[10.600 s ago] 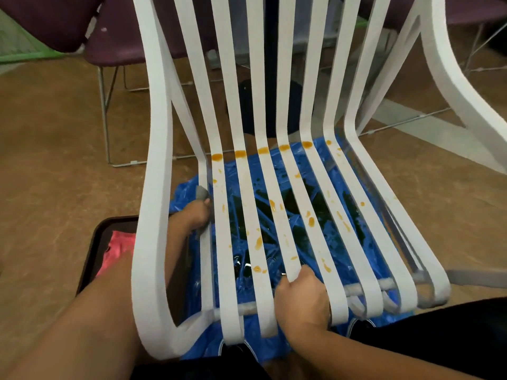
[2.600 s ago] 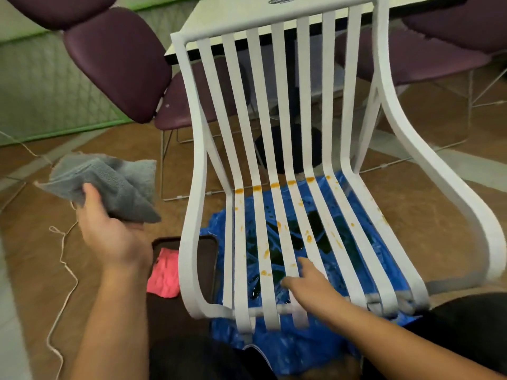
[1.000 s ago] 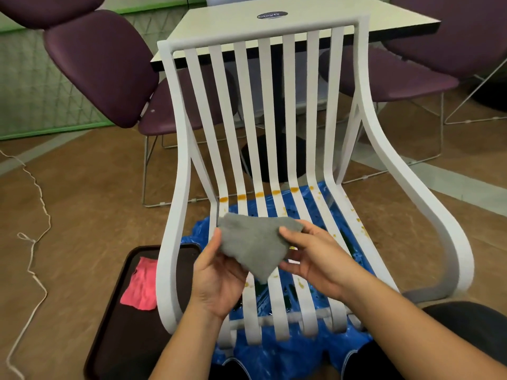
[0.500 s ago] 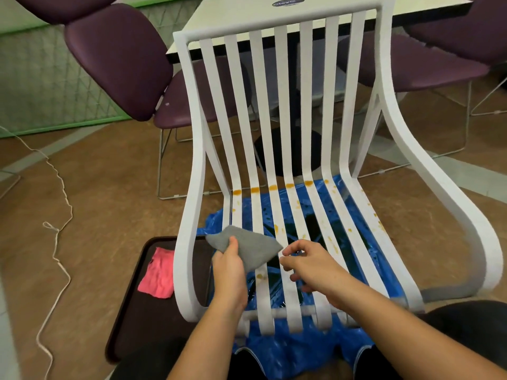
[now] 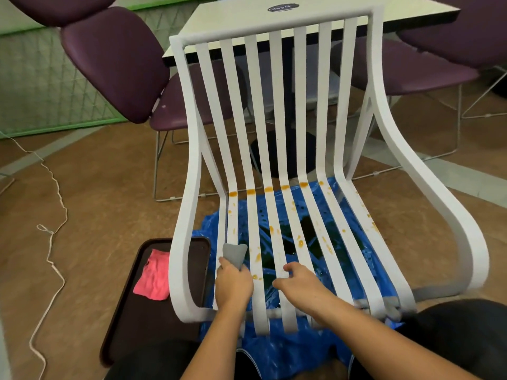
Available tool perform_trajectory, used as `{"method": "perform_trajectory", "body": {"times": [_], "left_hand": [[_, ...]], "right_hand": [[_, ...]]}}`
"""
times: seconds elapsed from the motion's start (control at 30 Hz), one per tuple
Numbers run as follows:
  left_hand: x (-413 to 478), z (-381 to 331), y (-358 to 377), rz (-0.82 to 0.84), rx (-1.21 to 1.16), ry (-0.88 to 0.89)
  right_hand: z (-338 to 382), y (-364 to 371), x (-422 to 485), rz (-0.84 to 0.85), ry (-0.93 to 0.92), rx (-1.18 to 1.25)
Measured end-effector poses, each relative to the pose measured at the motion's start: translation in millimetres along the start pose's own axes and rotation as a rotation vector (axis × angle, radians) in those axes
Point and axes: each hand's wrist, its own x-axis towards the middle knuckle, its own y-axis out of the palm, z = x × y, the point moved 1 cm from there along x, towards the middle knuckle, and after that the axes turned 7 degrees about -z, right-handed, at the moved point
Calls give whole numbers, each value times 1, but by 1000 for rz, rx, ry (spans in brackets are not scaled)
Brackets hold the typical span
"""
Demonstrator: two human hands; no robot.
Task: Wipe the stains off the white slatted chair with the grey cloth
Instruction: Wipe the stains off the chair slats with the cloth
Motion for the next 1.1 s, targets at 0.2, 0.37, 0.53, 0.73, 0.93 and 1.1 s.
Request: {"method": "perform_trajectory", "body": {"times": [0.2,0.37,0.53,0.73,0.93,1.1], "left_hand": [[7,-2,-7,40,-180,-88],[20,-3,-1,74,37,-95],[44,-11,6,73,76,-78],[67,-33,8,58,147,-40],[71,-39,12,21,134,-16],[66,-22,18,-44,84,35]], "right_hand": [[-21,22,12,-23,5,19],[-35,44,38,-170,-83,59],[-35,56,64,-327,-31,175],[-44,72,68,-461,-31,11],[-42,71,71,-444,-30,-98],[-42,71,73,-435,-10,-140]]}}
